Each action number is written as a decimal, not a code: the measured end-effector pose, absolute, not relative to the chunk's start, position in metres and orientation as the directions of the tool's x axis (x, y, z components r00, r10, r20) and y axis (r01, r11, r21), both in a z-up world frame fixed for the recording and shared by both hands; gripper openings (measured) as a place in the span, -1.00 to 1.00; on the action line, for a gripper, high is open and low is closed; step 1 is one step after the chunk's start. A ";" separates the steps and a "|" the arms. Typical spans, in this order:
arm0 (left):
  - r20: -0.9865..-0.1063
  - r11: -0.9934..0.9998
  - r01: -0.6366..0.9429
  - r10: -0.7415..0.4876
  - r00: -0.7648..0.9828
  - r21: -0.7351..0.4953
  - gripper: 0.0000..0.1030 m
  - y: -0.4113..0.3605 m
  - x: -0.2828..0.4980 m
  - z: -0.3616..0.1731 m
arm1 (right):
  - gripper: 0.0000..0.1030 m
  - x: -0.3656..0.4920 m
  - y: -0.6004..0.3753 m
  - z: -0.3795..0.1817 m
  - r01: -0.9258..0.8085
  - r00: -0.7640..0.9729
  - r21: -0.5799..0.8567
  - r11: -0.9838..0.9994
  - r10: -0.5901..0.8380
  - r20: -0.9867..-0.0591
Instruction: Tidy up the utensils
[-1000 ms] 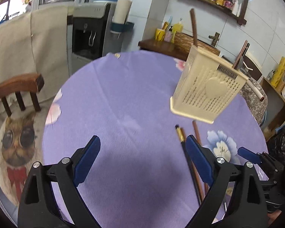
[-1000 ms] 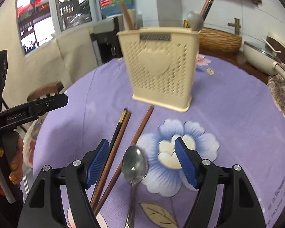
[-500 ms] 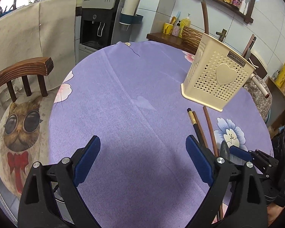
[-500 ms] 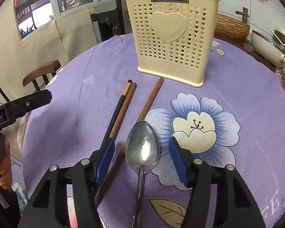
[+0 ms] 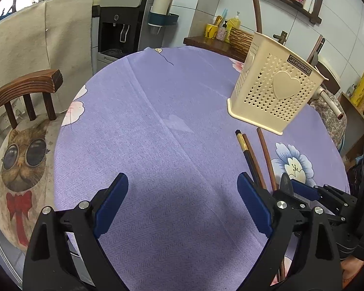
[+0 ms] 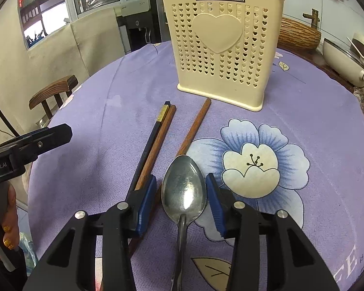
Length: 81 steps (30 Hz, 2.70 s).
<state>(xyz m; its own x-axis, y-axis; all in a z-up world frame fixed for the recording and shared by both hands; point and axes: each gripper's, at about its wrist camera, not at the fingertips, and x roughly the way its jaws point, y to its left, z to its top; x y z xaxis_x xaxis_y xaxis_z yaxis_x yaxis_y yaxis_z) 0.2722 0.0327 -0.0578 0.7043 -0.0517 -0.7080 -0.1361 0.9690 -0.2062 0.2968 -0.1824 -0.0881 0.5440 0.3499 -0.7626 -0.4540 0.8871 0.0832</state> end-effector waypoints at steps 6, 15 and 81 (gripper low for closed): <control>-0.717 0.978 -0.112 -0.051 0.695 -0.178 0.75 0.021 0.277 -0.060 | -0.29 0.297 -0.187 -0.087 -0.444 0.546 0.108 0.889 0.365 -0.754; -0.745 0.995 -0.032 -0.051 0.665 -0.097 0.71 -0.013 0.290 -0.068 | -0.29 0.287 -0.219 -0.065 -0.359 0.621 0.185 0.915 0.382 -0.684; -0.796 1.000 -0.012 -0.012 0.605 -0.025 -0.77 -0.053 0.363 -0.081 | -0.29 0.280 -0.232 -0.056 -0.337 0.664 0.202 0.919 0.385 -0.642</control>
